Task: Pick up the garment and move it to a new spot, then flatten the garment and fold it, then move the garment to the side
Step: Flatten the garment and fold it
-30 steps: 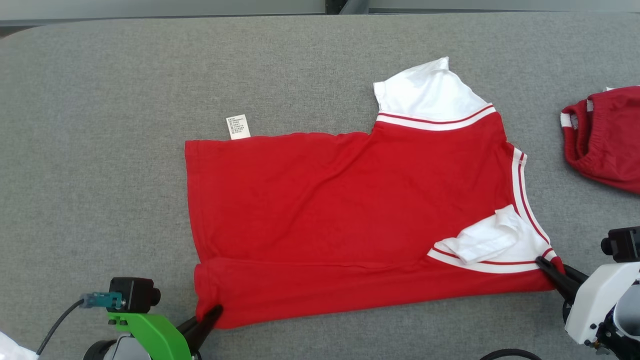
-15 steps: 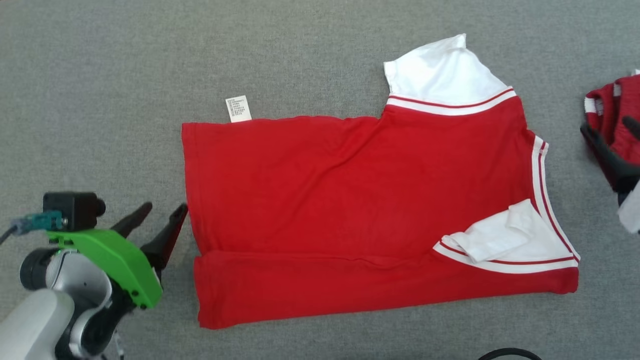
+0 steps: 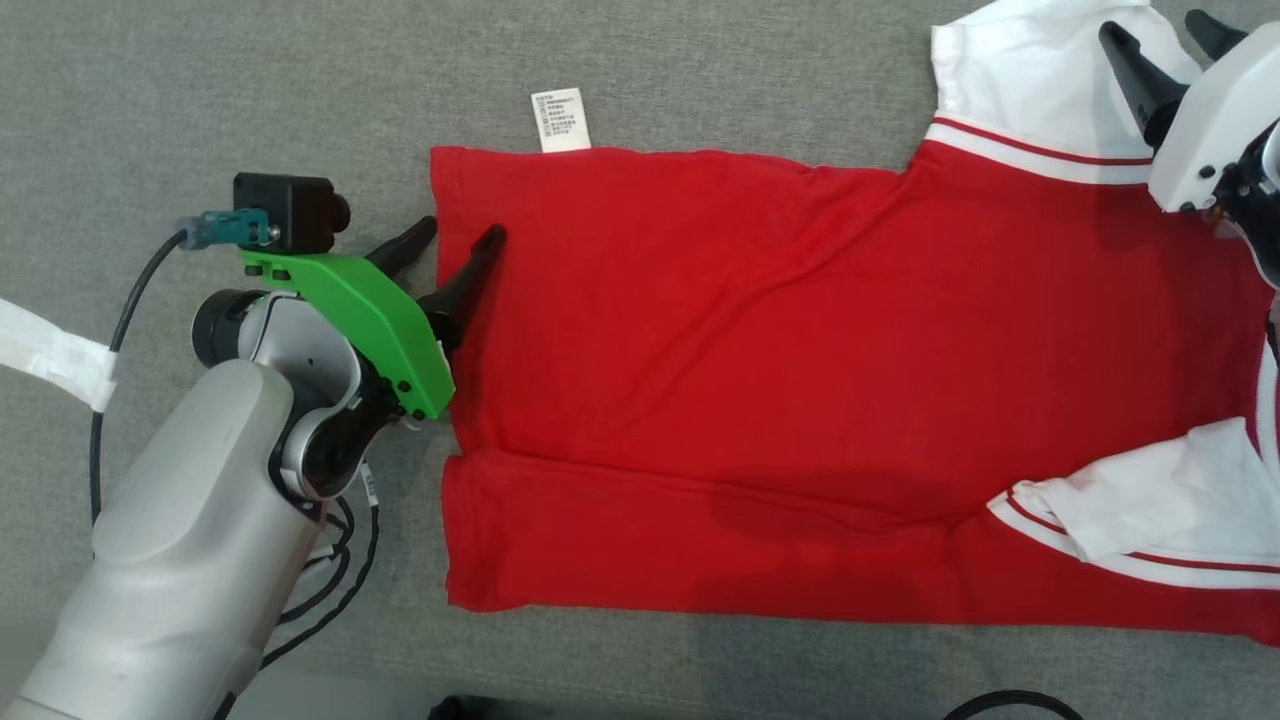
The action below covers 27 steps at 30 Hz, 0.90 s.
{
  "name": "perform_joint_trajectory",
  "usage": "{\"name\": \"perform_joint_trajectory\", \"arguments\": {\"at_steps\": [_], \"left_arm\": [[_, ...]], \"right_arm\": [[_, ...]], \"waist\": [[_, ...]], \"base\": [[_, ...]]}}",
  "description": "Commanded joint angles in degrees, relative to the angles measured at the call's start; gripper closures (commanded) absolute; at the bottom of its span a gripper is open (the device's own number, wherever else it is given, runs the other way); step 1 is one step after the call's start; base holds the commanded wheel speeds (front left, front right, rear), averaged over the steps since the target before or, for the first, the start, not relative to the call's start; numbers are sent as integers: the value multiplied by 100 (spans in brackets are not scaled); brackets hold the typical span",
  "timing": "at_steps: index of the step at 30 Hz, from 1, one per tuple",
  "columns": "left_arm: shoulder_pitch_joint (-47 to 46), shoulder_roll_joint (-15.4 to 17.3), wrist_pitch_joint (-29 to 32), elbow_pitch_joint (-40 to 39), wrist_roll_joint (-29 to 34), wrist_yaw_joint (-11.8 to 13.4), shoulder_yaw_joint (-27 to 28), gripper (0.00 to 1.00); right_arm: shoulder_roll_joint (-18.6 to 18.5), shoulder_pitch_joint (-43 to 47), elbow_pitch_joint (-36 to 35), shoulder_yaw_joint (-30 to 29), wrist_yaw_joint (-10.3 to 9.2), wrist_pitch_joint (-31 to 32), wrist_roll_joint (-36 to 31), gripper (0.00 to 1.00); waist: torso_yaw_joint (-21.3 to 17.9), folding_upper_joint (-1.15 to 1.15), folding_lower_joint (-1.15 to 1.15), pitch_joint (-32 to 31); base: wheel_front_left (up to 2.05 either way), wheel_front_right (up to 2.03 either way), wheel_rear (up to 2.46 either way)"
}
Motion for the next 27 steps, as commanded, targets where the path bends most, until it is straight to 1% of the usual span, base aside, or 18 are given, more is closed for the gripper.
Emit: {"name": "perform_joint_trajectory", "arguments": {"at_steps": [1, 3, 6, 15, 20, 27], "left_arm": [[57, 17, 43, 228, 10, 23, -48, 0], [-20, -73, -9, 476, 28, -65, -92, 0], [-167, -183, -74, 750, 44, -178, -126, 0], [-569, -395, -269, 1159, 76, -352, -164, 0], [-754, -520, -349, 1235, 56, -439, -188, 0], [-941, -549, -364, 1317, 42, -508, -238, 0]], "right_arm": [[-4, -63, 82, 6, -3, -38, -54, 0], [-11, -219, 363, 123, -3, -106, -133, 0], [-53, -441, 706, 139, -3, -220, -214, 0], [-80, -817, 1398, 106, -5, -449, -377, 0], [-48, -983, 1451, 73, -7, -497, -240, 0], [-160, -1163, 1220, 1, -5, -277, 5, 0]], "waist": [[312, 0, 0, 241], [357, 0, 0, 222], [395, 0, 0, 212], [360, 0, 0, 232], [309, 0, 0, 278], [236, 0, 0, 304]], "base": [[0, 0, 0], [0, 0, 0], [0, 0, 0], [0, 0, 0], [0, 0, 0], [0, 0, 0]]}}
